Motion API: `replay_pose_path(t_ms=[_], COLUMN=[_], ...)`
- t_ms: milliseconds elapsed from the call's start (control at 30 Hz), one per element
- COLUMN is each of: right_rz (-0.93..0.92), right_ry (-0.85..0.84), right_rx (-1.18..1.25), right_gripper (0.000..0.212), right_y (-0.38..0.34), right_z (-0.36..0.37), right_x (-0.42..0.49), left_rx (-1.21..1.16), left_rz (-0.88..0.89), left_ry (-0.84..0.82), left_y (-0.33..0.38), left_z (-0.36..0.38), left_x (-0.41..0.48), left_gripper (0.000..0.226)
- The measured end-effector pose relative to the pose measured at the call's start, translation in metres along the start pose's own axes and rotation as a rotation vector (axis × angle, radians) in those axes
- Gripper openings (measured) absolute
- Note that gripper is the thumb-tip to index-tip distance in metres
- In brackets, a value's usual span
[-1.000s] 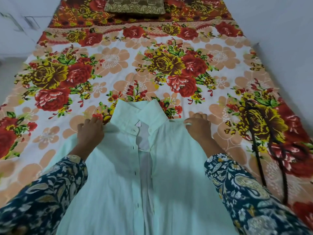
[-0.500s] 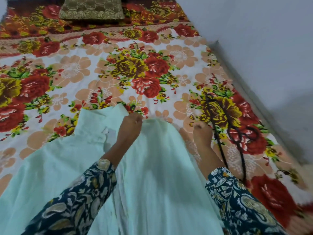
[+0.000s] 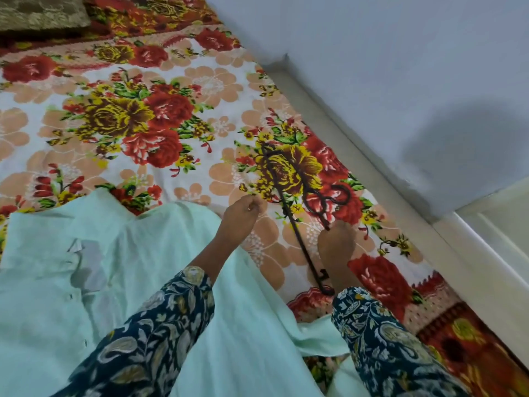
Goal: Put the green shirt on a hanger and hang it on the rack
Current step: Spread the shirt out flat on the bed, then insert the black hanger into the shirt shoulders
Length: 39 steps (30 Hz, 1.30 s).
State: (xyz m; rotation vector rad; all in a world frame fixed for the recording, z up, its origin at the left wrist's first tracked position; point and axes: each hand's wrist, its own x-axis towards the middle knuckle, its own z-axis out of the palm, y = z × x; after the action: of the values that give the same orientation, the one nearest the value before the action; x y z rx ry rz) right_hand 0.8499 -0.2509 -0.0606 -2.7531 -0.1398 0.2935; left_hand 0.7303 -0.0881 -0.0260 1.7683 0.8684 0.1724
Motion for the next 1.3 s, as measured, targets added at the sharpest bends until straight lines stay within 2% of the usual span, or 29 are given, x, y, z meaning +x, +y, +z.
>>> replay_pose_path(t_ms=[133, 267, 400, 500, 600, 667, 733, 800, 900, 967, 1033, 1133, 1200, 1300], right_rz=[-0.009, -0.096, -0.258, -0.382, -0.436, -0.443, -0.436, -0.437, -0.421, -0.405, -0.418, -0.478, -0.537, -0.64], right_ry=[0.061, 0.001, -0.062, -0.199, -0.402, -0.54, -0.659, -0.735, -0.826, -0.898, -0.94, -0.968, -0.989, -0.983], right_rx=[0.173, 0.394, 0.481, 0.497, 0.514, 0.499, 0.478, 0.456, 0.465, 0.47, 0.439, 0.374, 0.331, 0.211], right_gripper=[0.026, 0.021, 0.025, 0.025, 0.022, 0.015, 0.016, 0.017, 0.019, 0.017, 0.014, 0.011, 0.01, 0.022], right_y=[0.0, -0.018, -0.053, -0.088, -0.117, -0.127, -0.137, -0.141, -0.142, -0.143, -0.147, -0.164, -0.182, -0.223], right_z=[-0.007, -0.023, -0.038, -0.038, -0.03, -0.019, -0.002, 0.006, 0.009, 0.009, 0.005, 0.003, 0.006, 0.027], right_x=[-0.001, -0.015, -0.03, -0.049, -0.074, -0.086, -0.098, -0.104, -0.108, -0.109, -0.109, -0.113, -0.123, -0.147], left_rx=[-0.035, -0.041, 0.146, 0.4, 0.676, 0.849, 0.874, 0.763, 0.155, -0.163, -0.339, -0.528, -0.502, -0.092], left_rz=[0.016, 0.025, -0.035, -0.21, -0.495, -0.517, -0.502, -0.473, -0.57, -0.566, -0.467, -0.364, -0.273, -0.188], left_ry=[0.05, 0.172, 0.453, 0.653, 0.631, 0.538, 0.49, 0.525, 0.814, 0.949, 1.022, 1.099, 1.027, 0.62], left_y=[0.0, -0.009, -0.029, -0.066, -0.103, -0.127, -0.147, -0.155, -0.154, -0.157, -0.154, -0.144, -0.137, -0.136], left_z=[-0.008, -0.042, -0.094, -0.143, -0.175, -0.186, -0.202, -0.216, -0.245, -0.263, -0.273, -0.28, -0.276, -0.262], left_x=[-0.009, -0.026, -0.058, -0.086, -0.111, -0.122, -0.127, -0.124, -0.118, -0.119, -0.121, -0.127, -0.131, -0.135], left_gripper=[0.02, 0.016, 0.023, 0.029, 0.037, 0.041, 0.042, 0.035, 0.029, 0.029, 0.021, 0.023, 0.02, 0.021])
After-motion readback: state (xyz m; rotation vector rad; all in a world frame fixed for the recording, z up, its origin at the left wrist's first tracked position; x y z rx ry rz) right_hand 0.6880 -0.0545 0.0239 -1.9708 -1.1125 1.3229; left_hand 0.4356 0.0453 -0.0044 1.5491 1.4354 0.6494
